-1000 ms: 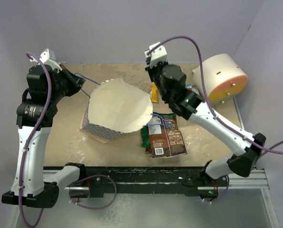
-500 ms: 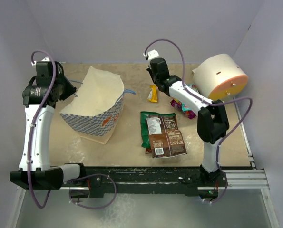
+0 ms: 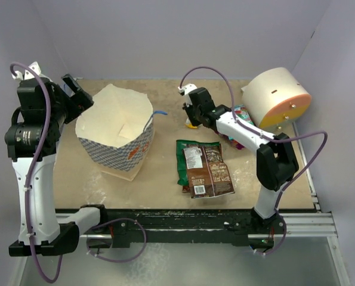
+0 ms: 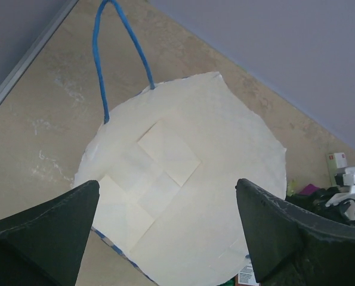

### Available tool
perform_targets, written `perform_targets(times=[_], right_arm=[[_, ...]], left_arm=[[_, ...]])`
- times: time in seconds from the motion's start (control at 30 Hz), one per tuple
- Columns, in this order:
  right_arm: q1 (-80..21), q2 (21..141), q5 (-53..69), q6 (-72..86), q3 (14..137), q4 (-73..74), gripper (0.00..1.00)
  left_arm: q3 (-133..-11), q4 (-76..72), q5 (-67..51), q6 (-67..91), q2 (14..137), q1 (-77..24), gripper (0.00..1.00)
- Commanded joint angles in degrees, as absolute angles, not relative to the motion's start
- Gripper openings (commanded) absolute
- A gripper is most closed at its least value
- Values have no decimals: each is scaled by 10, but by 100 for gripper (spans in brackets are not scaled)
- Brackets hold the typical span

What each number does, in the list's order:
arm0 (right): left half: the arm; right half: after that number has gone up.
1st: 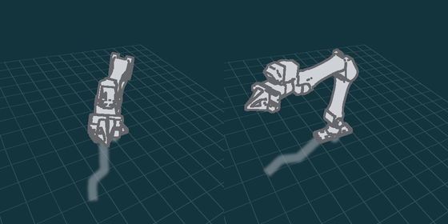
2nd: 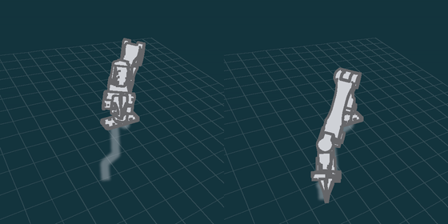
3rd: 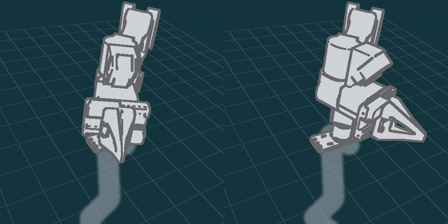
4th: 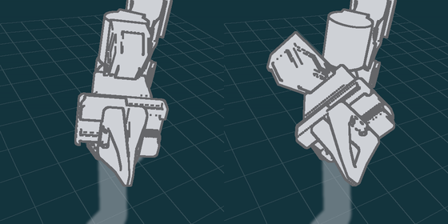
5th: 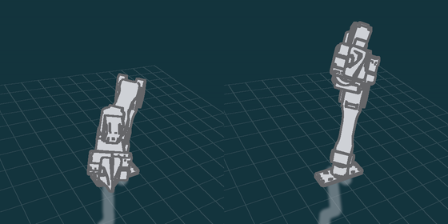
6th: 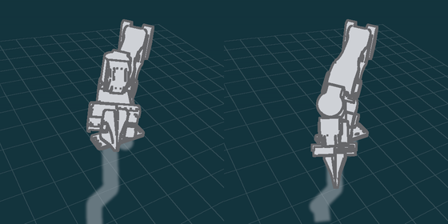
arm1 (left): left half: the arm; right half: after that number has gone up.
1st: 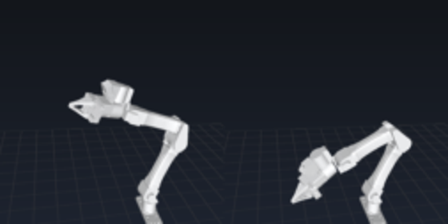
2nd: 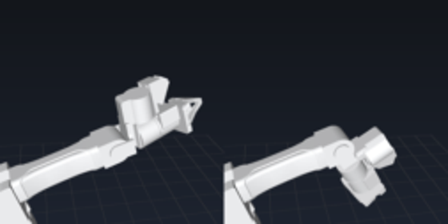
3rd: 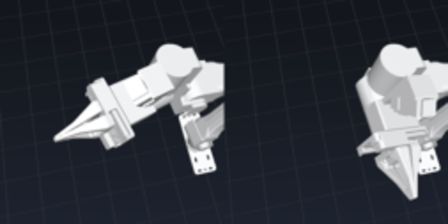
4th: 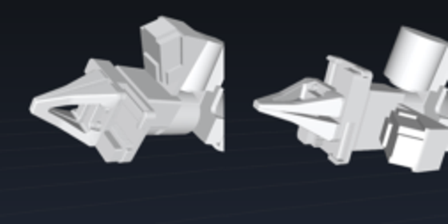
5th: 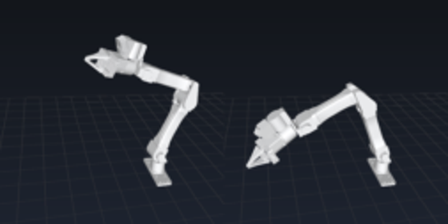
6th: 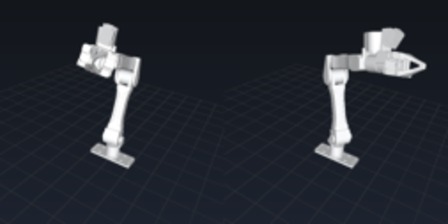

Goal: Take the snacks out of the paper bag
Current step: Place the snack at the center of the board.

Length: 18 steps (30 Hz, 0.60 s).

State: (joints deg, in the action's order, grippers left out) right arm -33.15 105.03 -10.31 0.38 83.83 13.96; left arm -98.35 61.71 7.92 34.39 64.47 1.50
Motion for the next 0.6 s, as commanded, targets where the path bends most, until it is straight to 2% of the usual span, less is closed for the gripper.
perform_targets(times=[0.0,0.2,0.37,0.47,0.57], right_arm=[[-379,1010,-81,-11,820,194,0],[-408,1022,-136,-4,803,233,2],[-412,1035,-116,-4,778,209,9],[-412,1053,-96,0,792,220,21],[-412,1012,-63,22,797,220,48]], left_arm=[[-1031,591,53,316,636,18,99],[-1050,581,13,306,633,18,99],[-1035,578,12,292,613,18,99],[-1032,578,12,288,603,18,99],[-1040,577,12,278,599,18,99]])
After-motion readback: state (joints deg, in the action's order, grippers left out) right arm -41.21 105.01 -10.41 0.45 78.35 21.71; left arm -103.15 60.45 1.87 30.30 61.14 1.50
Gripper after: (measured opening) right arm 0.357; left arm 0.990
